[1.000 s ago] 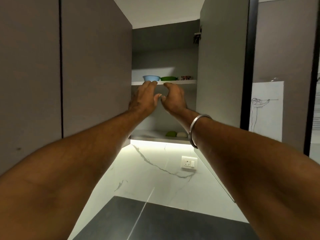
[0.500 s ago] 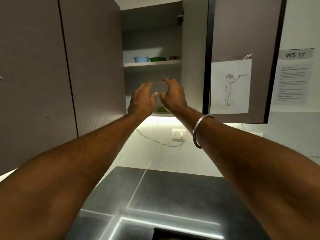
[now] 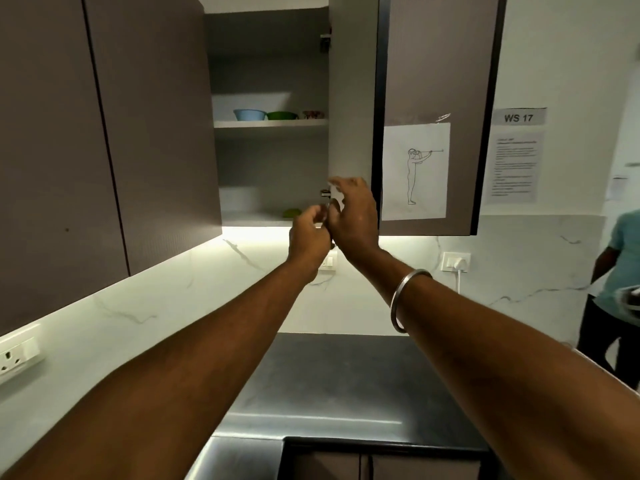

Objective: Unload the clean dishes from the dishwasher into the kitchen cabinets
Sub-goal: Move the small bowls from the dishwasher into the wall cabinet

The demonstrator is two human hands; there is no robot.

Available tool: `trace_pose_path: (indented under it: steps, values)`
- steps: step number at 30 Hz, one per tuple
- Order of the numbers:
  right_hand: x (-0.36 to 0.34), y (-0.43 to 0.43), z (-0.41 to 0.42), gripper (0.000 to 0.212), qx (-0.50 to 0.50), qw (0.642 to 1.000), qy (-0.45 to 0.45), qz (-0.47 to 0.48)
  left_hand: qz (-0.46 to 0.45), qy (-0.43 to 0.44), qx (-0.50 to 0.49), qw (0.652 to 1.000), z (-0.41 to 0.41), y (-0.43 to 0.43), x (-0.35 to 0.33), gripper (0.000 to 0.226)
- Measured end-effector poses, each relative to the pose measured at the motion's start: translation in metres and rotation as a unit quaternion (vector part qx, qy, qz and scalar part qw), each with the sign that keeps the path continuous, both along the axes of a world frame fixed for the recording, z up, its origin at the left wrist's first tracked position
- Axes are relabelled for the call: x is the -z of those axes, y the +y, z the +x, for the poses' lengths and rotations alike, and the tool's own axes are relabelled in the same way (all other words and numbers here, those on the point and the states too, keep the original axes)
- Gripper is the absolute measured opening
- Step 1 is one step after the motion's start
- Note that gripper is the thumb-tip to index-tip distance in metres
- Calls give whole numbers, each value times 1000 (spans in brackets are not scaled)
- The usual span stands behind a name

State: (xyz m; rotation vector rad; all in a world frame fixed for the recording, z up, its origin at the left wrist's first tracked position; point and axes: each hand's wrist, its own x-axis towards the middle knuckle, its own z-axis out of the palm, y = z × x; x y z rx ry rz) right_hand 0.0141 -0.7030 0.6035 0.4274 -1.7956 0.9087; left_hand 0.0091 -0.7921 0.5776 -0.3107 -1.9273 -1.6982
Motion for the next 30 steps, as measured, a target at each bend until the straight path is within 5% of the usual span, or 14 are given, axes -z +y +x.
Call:
trace_pose_path:
  steps: [4,13,22,30]
  values:
    - [17,16,5,40,37,999,-9,-17,148,-119,106,976,2,19,17,18]
    - [43,51,4,41,106,981,-77,-141,232,-277,186,914,-3,44,41,20]
    - [50,45,-2,26,30,978,-87,-186,329,-306,215,867,-11,45,48,42]
    - [54,5,-12,25,-38,983,-70,-165,325,-306,175,878,-17,1,58,26]
